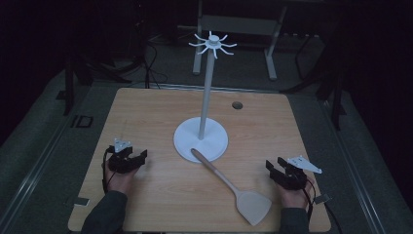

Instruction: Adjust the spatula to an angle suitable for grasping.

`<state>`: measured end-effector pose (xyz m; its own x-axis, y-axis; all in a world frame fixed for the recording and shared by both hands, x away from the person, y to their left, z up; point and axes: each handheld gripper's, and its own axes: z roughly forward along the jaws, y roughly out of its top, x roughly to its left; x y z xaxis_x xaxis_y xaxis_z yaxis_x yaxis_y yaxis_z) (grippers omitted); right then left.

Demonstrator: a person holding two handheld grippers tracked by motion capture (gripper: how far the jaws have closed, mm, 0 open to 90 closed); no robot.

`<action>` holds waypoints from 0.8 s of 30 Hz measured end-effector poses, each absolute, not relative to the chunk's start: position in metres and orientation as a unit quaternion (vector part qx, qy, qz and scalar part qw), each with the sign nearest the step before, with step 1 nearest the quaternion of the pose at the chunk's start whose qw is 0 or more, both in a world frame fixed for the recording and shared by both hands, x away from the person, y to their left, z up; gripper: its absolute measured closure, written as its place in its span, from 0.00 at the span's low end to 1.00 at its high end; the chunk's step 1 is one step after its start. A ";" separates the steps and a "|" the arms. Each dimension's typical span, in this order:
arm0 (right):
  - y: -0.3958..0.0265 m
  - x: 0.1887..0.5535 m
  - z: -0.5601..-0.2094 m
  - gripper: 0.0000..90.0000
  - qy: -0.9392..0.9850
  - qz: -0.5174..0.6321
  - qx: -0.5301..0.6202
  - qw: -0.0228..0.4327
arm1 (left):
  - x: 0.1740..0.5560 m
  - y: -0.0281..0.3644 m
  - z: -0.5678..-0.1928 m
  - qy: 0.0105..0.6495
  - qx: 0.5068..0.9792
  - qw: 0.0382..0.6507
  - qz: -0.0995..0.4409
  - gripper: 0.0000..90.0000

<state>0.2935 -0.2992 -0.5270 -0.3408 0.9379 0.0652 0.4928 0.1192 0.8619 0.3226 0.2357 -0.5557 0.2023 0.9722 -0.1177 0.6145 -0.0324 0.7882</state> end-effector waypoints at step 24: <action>-0.229 0.268 -0.474 0.67 0.778 0.390 0.399 0.288 | 0.322 0.236 -0.555 0.586 0.676 0.377 0.240 0.41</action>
<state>0.2677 -0.2290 -0.4735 -0.5150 0.8462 -0.1371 0.3969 0.3771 0.8368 0.3217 0.2364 -0.5552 0.1989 0.9731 -0.1162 0.6112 -0.0305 0.7909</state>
